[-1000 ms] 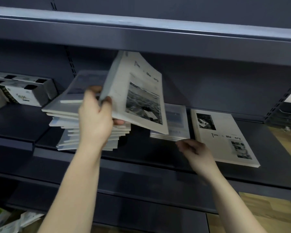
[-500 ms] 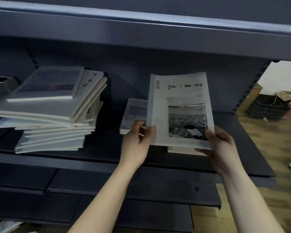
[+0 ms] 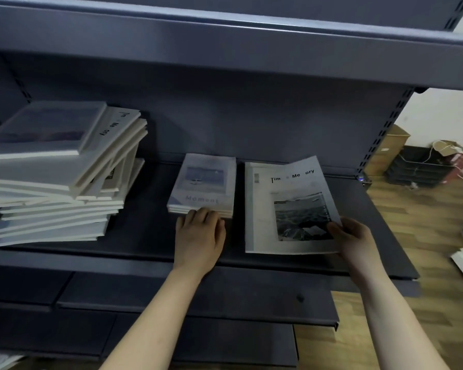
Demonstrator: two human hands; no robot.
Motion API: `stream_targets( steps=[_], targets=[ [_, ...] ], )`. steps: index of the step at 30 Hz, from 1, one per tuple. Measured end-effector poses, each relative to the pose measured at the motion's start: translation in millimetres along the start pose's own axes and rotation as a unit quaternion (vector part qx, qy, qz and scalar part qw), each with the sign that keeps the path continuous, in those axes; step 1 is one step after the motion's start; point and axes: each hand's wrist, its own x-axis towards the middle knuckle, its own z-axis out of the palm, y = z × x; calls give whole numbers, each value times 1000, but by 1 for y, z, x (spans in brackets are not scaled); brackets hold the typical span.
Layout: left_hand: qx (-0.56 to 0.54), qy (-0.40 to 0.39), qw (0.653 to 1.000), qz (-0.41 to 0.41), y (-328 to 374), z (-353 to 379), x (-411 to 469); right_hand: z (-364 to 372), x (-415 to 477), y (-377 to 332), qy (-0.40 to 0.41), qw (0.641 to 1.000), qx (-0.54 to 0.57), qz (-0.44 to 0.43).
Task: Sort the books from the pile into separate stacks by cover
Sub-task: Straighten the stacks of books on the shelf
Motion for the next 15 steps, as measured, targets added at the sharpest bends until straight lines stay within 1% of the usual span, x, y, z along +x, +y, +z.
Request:
stream_targets(
  steps=[2, 5, 7, 9, 12, 13, 15],
  targets=[
    [-6, 5, 1000, -3, -1, 1, -1, 2, 2, 4, 36, 996, -81, -15],
    [-12, 16, 1000, -4, -2, 1, -3, 2, -1, 1, 70, 984, -161, -21],
    [-14, 22, 1000, -6, -2, 2, -4, 1, 0, 3, 73, 971, -220, -65],
    [-14, 25, 1000, -5, -2, 3, -4, 0, 0, 4, 22, 963, -253, -86],
    [-16, 31, 999, -4, -3, 3, -4, 3, -3, 1, -102, 947, -299, -52],
    [-15, 33, 999, -4, -3, 3, -5, 5, -4, 2, -117, 940, -315, -53],
    [-13, 37, 999, -5, -3, 3, -5, 8, -5, 4, -98, 941, -319, -63]
  ],
)
